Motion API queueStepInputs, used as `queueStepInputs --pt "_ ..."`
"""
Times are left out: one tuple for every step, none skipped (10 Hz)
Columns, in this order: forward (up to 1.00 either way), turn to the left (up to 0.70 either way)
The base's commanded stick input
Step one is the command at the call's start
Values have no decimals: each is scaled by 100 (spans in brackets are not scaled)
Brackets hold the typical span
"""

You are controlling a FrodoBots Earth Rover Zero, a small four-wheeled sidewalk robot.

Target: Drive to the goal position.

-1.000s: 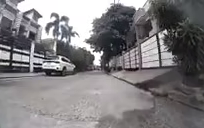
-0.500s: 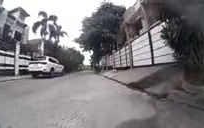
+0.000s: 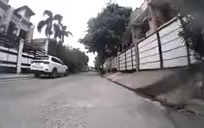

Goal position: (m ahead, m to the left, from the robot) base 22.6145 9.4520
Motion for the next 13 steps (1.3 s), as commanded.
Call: queueStepInputs --pt "70 0" --pt "70 0" --pt "70 0" --pt "70 0" --pt "70 0" --pt "70 0" --pt "70 -2" --pt "70 -2" --pt "70 -2" --pt "70 -2" --pt "70 -1" --pt "70 -1" --pt "70 -1"
